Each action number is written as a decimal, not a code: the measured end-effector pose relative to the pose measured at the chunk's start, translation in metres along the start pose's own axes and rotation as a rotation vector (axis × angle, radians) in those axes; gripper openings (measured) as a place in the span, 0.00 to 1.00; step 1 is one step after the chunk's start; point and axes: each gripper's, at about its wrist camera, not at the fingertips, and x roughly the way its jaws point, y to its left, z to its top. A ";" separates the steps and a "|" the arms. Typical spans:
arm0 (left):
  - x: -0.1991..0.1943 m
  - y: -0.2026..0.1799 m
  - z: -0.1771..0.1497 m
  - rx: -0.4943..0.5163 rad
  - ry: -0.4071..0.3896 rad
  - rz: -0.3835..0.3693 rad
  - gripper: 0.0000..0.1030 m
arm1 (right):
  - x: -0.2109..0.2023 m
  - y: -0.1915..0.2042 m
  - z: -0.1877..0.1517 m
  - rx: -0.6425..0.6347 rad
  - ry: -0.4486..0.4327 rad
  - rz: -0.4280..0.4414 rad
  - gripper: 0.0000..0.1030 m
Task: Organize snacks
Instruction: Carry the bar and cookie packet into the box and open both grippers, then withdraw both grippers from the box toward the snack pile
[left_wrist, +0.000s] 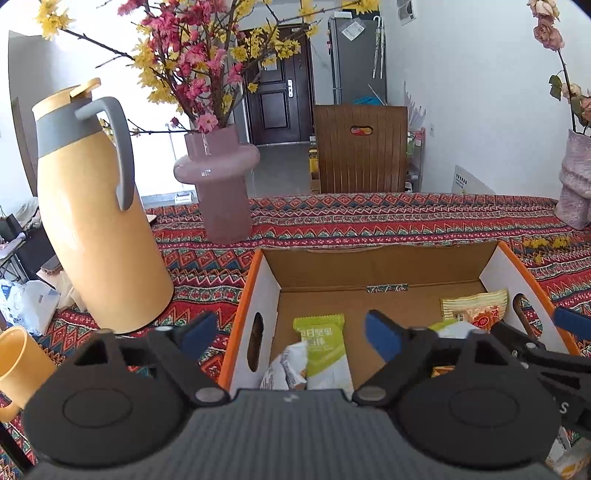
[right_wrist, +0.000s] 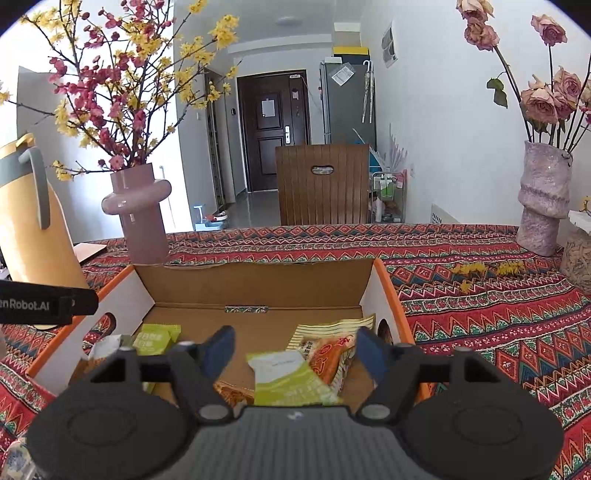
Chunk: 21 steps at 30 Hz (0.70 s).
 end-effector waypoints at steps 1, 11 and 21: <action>-0.004 0.001 -0.001 -0.002 -0.017 0.001 1.00 | -0.003 -0.001 -0.001 0.002 -0.014 -0.011 0.97; -0.020 0.004 -0.006 -0.009 -0.043 -0.038 1.00 | -0.024 -0.006 -0.003 0.021 -0.028 -0.008 1.00; -0.056 0.020 -0.023 -0.047 -0.084 -0.102 1.00 | -0.063 -0.007 -0.014 0.032 -0.075 0.037 1.00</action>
